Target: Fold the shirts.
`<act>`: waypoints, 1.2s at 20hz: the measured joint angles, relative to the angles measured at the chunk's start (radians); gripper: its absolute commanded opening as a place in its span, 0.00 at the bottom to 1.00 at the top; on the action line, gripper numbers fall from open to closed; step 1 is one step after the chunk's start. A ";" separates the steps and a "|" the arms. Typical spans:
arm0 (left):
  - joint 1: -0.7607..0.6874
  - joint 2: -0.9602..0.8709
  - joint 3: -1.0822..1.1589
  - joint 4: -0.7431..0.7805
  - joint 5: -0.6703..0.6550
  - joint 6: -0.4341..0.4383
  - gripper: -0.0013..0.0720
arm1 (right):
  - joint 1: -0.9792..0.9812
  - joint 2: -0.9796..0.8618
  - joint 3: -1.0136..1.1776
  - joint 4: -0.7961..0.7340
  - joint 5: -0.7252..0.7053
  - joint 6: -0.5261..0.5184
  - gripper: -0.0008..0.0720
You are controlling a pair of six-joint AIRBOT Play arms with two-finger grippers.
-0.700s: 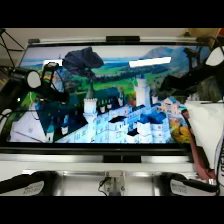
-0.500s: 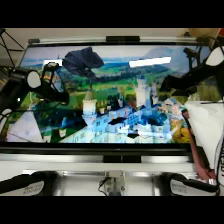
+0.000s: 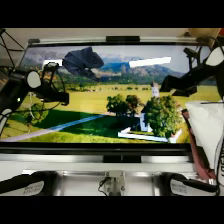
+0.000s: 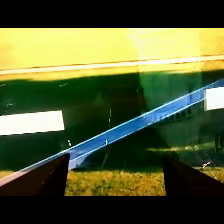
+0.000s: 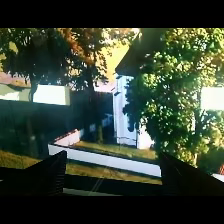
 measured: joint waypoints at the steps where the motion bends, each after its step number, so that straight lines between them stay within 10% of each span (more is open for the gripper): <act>1: 0.000 0.000 0.000 0.000 0.000 0.000 0.98 | 0.000 0.000 0.000 0.000 0.000 0.000 0.95; 10: -0.001 -0.001 0.000 -0.040 0.041 -0.105 0.98 | 0.000 0.000 0.000 0.012 -0.035 0.000 0.95; 17: 0.005 -0.031 0.007 -0.074 0.381 -0.220 0.84 | 0.000 0.000 0.000 0.048 -0.092 0.004 0.95; 24: 0.135 -0.494 0.401 -0.278 0.507 -0.230 0.93 | 0.000 -0.001 0.000 0.104 -0.177 0.002 0.95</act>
